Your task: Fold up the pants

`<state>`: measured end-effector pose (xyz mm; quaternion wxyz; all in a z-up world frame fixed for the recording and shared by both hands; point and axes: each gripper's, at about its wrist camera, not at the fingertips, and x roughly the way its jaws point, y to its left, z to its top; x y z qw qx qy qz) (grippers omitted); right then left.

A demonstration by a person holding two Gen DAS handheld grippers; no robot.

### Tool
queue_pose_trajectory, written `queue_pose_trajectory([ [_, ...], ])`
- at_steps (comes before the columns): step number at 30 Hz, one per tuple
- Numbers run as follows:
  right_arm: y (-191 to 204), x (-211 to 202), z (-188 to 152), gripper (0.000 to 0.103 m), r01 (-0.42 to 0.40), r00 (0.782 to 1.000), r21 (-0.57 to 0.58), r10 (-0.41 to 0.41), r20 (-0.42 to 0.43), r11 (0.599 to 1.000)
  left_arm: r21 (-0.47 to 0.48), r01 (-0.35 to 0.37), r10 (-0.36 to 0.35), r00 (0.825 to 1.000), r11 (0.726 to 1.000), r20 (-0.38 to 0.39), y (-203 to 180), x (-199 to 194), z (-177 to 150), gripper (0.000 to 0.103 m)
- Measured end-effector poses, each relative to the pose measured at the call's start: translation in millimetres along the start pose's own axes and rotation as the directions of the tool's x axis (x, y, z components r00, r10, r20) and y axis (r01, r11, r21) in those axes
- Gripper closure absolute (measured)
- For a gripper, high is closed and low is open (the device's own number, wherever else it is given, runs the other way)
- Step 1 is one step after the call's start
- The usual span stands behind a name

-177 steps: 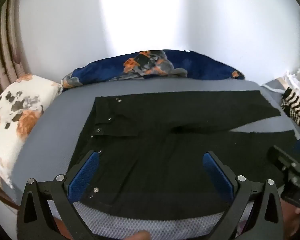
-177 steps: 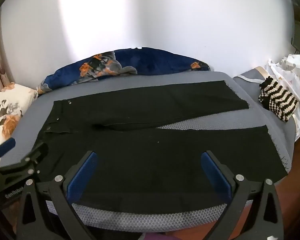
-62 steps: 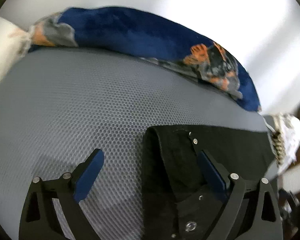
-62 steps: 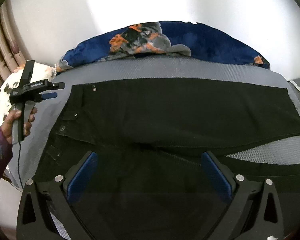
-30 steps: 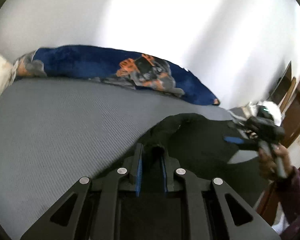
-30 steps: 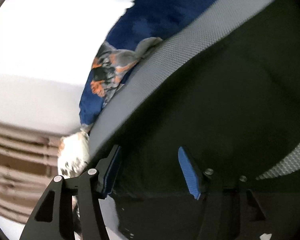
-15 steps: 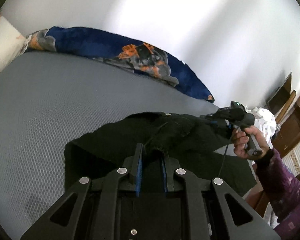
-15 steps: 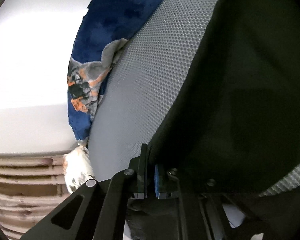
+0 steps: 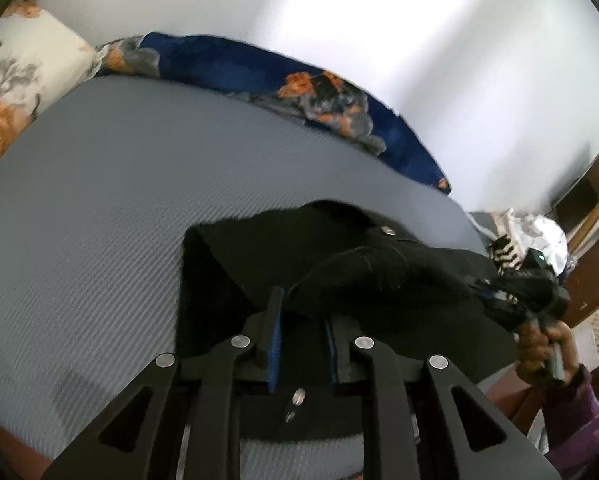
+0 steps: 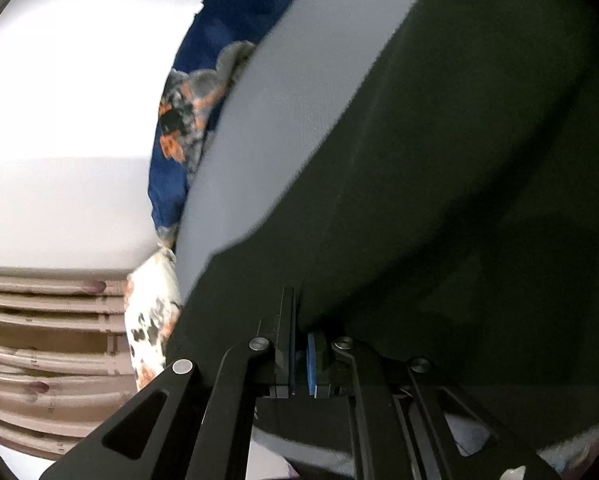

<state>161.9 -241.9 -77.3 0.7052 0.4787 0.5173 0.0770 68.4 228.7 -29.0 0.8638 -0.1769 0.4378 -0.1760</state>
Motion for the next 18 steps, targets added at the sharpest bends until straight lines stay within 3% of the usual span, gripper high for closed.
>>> queue_pose_trajectory([
  [10,-34,2,-54,0.097,0.041,0.998,0.034,-0.04,-0.046,0.999,-0.006,-0.089,0.088,0.991,0.996,-0.096,20,-1,-56,0.082],
  [18,-56,17,-71,0.098,0.058,0.996,0.062,-0.053,-0.077,0.996,0.002,-0.21,0.208,0.967,0.978,-0.147,34,3,-73,0.081],
])
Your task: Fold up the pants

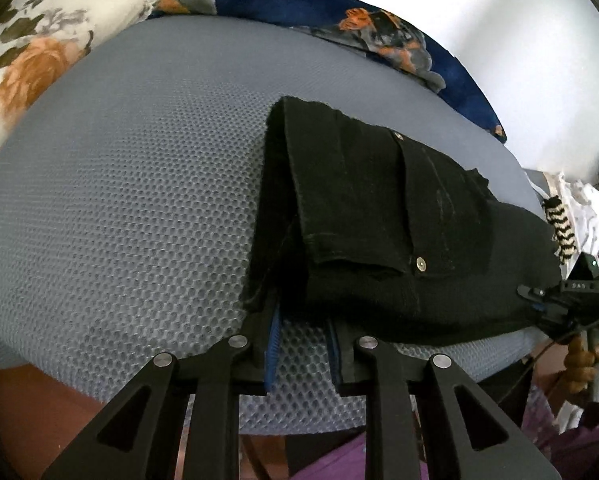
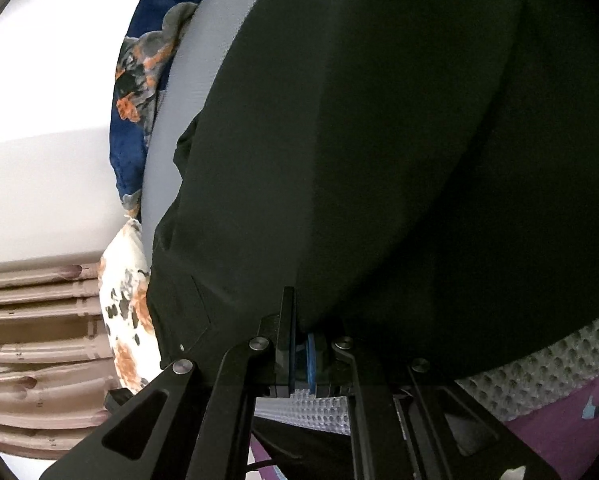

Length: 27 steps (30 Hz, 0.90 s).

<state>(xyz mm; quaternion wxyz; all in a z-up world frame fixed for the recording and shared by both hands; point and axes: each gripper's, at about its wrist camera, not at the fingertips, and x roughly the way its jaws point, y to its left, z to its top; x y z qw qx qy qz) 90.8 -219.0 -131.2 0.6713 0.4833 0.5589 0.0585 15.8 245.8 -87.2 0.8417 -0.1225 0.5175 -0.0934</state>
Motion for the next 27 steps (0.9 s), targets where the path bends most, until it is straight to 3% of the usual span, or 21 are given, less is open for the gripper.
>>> queue_pose_trajectory([
  [4,0,0,0,0.098,-0.01,1.0,-0.009,0.01,0.006,1.0,-0.008,-0.16,0.16,0.987,0.987,0.026,5,-19,-2,0.05],
  [7,-5,0,1,0.095,-0.059,0.998,-0.004,0.059,0.006,0.998,-0.058,-0.166,0.172,0.977,0.984,0.125,4,-54,-3,0.05],
  [9,-9,-2,2,0.095,-0.12,0.993,0.002,0.12,0.012,0.993,-0.016,-0.101,0.102,0.983,0.995,0.154,-14,-69,0,0.049],
  [11,-13,-2,3,0.094,-0.175,0.984,0.018,0.175,0.028,0.984,0.081,-0.008,-0.002,0.993,0.997,0.121,-48,-68,7,0.043],
  [13,-14,-1,4,0.094,-0.192,0.981,0.015,0.192,0.021,0.981,0.166,0.048,-0.064,0.993,0.985,0.096,-84,-63,10,0.043],
  [15,-15,-3,5,0.091,-0.214,0.977,0.005,0.214,0.026,0.977,0.239,0.173,-0.187,0.982,0.956,0.039,-128,-50,11,0.043],
  [17,-19,-7,8,0.083,-0.249,0.968,0.015,0.248,0.046,0.968,0.287,0.296,-0.297,0.954,0.911,-0.043,-165,-32,10,0.043],
  [19,-23,-9,12,0.065,-0.295,0.954,0.036,0.293,0.061,0.955,0.301,0.391,-0.367,0.92,0.87,-0.135,-194,-12,9,0.043],
  [21,-25,-12,15,0.062,-0.325,0.944,0.034,0.323,0.067,0.945,0.282,0.466,-0.414,0.882,0.839,-0.225,-218,11,7,0.043],
  [23,-23,-15,16,0.06,-0.34,0.938,0.011,0.338,0.078,0.941,0.236,0.496,-0.436,0.86,0.835,-0.263,-227,30,9,0.043],
  [26,-18,-16,16,0.063,-0.33,0.939,-0.028,0.331,0.091,0.944,0.085,0.573,-0.516,0.784,0.815,-0.344,-227,54,-1,0.043],
  [27,-17,-17,16,0.071,-0.319,0.942,-0.042,0.322,0.092,0.947,0.057,0.586,-0.53,0.768,0.809,-0.36,-227,61,-3,0.043],
])
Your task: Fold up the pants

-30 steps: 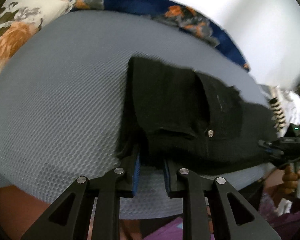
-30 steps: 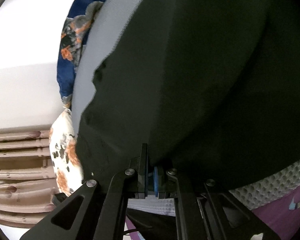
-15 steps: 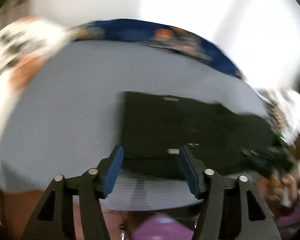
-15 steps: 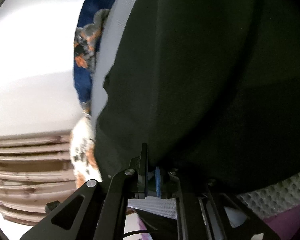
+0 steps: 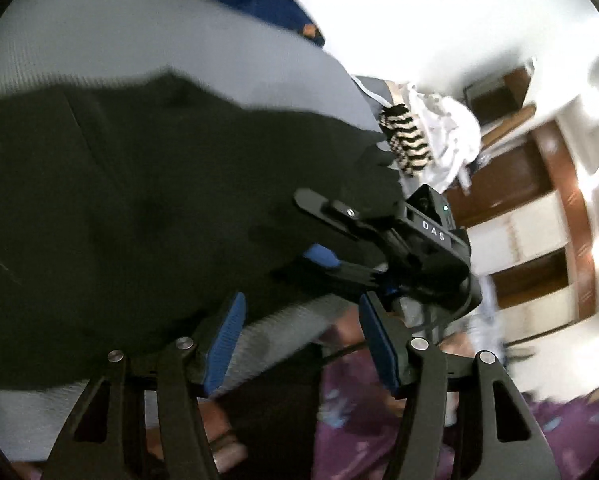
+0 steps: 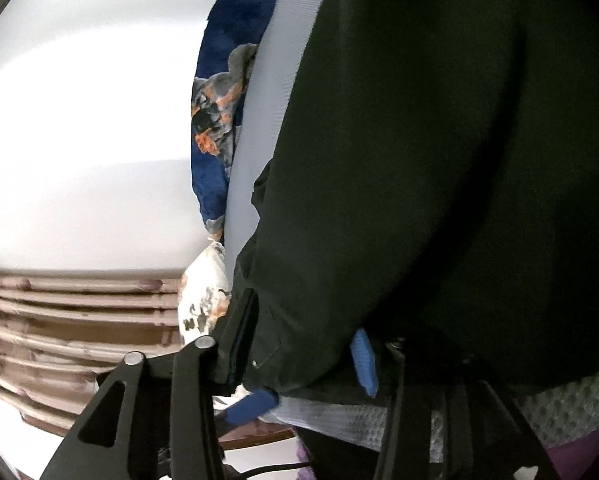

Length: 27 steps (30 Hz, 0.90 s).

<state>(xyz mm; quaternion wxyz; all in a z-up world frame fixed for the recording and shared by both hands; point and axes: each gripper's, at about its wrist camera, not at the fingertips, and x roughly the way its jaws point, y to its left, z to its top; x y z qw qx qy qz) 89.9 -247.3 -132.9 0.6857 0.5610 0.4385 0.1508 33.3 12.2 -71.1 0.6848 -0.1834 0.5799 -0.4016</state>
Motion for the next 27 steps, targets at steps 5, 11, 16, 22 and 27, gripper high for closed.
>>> queue_pose_trajectory([
  [5,-4,-3,7,0.075,-0.049,0.998,0.04,0.05,-0.035,0.998,-0.11,0.18,-0.188,0.98,0.977,-0.063,5,27,7,0.043],
  [11,-2,-9,9,0.075,-0.058,0.998,0.041,0.059,-0.034,0.997,-0.249,0.258,-0.277,0.96,0.933,-0.043,15,43,17,0.043],
  [16,0,-11,6,0.083,-0.052,0.998,0.063,0.053,-0.016,0.997,-0.335,0.279,-0.264,0.96,0.9,0.092,33,34,15,0.043],
  [22,-9,-11,3,0.088,-0.062,0.998,0.144,0.063,0.0,0.988,-0.457,0.353,-0.231,0.925,0.817,0.301,42,45,5,0.043],
  [27,-10,-14,2,0.092,-0.064,0.998,0.166,0.061,0.02,0.984,-0.512,0.34,-0.164,0.92,0.789,0.357,42,53,-4,0.043],
])
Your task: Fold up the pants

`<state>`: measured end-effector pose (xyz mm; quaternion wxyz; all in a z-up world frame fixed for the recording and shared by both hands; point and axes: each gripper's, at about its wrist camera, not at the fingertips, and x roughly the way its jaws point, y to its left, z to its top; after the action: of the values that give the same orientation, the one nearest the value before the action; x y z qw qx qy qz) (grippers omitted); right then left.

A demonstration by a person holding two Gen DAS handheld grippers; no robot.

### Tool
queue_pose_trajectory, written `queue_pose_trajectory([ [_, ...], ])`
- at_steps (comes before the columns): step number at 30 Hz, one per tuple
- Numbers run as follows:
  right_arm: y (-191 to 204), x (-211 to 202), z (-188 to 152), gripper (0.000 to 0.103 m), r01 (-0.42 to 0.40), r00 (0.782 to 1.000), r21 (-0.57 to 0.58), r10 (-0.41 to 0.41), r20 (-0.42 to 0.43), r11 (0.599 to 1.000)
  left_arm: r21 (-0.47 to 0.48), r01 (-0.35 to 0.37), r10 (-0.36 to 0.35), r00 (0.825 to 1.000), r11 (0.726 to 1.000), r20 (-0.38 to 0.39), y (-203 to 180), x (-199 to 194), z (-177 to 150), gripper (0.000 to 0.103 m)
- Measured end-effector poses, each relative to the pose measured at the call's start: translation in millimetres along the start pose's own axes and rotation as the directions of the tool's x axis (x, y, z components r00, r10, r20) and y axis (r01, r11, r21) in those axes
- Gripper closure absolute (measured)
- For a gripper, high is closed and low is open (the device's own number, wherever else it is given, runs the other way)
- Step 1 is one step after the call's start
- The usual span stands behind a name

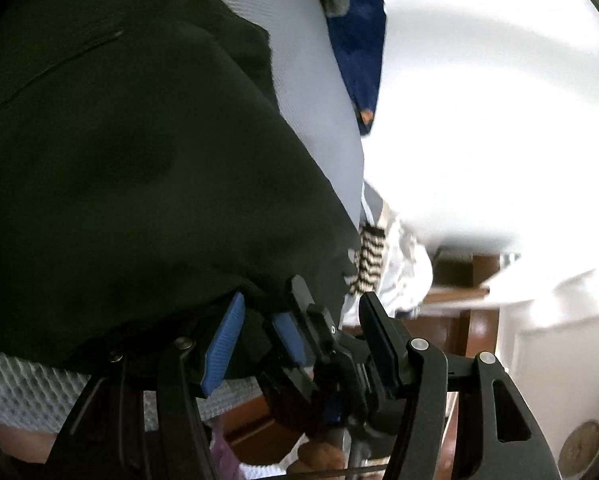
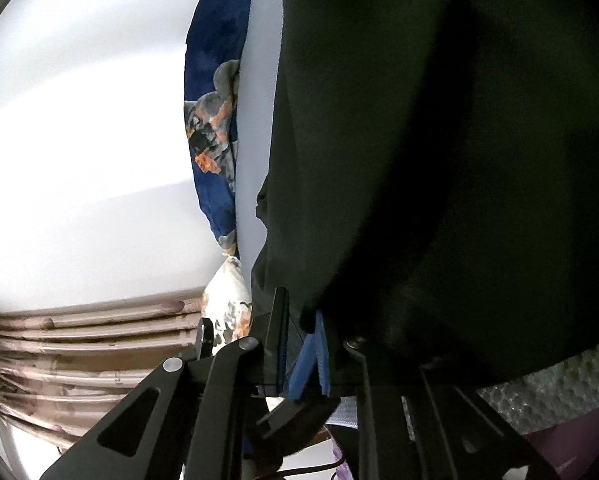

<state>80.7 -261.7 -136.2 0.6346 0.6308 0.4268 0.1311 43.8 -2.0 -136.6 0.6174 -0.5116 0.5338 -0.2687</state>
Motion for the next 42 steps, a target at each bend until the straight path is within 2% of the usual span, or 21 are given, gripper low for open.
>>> queue_pose_trajectory([
  [5,2,0,-1,0.096,0.008,1.0,0.002,-0.008,0.008,1.0,-0.09,0.011,-0.008,1.0,0.996,0.026,15,-6,-2,0.041],
  [8,9,-1,1,0.096,0.006,1.0,-0.01,-0.006,0.011,1.0,-0.13,-0.047,0.051,0.998,0.99,0.031,14,-4,-9,0.04],
  [11,15,-3,2,0.096,0.002,1.0,-0.003,-0.002,0.003,1.0,-0.167,-0.061,0.068,0.997,0.984,0.037,16,-7,-18,0.033],
  [14,17,-6,1,0.096,0.014,1.0,0.005,-0.014,0.001,1.0,-0.167,-0.054,0.064,0.997,0.985,0.053,15,-6,-17,0.033],
  [17,14,-8,-1,0.097,0.028,1.0,0.017,-0.028,-0.004,0.999,-0.169,-0.044,0.068,0.988,0.985,0.139,13,-13,-13,0.033],
  [20,9,-9,-2,0.097,0.046,0.999,0.023,-0.045,-0.008,0.999,-0.155,-0.024,0.045,0.99,0.988,0.133,14,-6,-8,0.033],
  [22,8,-8,-2,0.097,0.051,0.999,0.024,-0.05,-0.011,0.998,-0.112,-0.015,0.03,0.99,0.994,0.135,10,-2,-6,0.033],
  [24,8,-8,-1,0.097,0.048,0.999,0.018,-0.048,-0.012,0.999,-0.085,-0.01,0.018,0.995,0.996,0.095,7,7,-5,0.041],
  [26,9,-8,0,0.095,0.032,0.999,0.01,-0.032,-0.012,0.999,-0.062,-0.052,0.055,0.997,0.997,0.053,4,17,-5,0.067],
  [29,-6,-7,3,0.094,-0.022,0.999,0.079,0.024,-0.029,0.997,-0.09,-0.029,0.031,0.999,0.996,0.028,14,19,-3,0.078],
  [30,-13,-7,4,0.091,-0.051,0.998,0.113,0.054,-0.019,0.992,-0.088,-0.026,0.029,0.999,0.996,0.026,15,19,-2,0.08],
  [32,-22,-13,8,0.078,-0.059,0.998,0.131,0.056,0.027,0.99,-0.109,-0.003,0.007,1.0,0.994,0.028,18,17,0,0.083],
  [33,-25,-19,12,0.066,-0.066,0.996,0.128,0.058,0.061,0.99,-0.113,0.007,-0.004,1.0,0.994,0.029,18,16,1,0.083],
  [34,-28,-25,17,0.061,-0.078,0.993,0.127,0.066,0.099,0.989,-0.111,0.017,-0.014,0.999,0.994,0.03,17,15,0,0.083],
  [38,-27,-45,48,0.06,-0.105,0.978,0.072,0.09,0.187,0.992,-0.105,0.059,-0.057,0.998,0.993,0.026,10,13,3,0.083],
  [41,-25,-63,78,0.06,-0.121,0.959,0.041,0.106,0.262,0.992,-0.126,0.081,-0.079,0.997,0.989,0.024,12,11,5,0.083],
  [42,-26,-71,89,0.06,-0.151,0.948,0.049,0.131,0.291,0.987,-0.129,0.082,-0.079,0.997,0.988,0.024,12,10,5,0.083],
])
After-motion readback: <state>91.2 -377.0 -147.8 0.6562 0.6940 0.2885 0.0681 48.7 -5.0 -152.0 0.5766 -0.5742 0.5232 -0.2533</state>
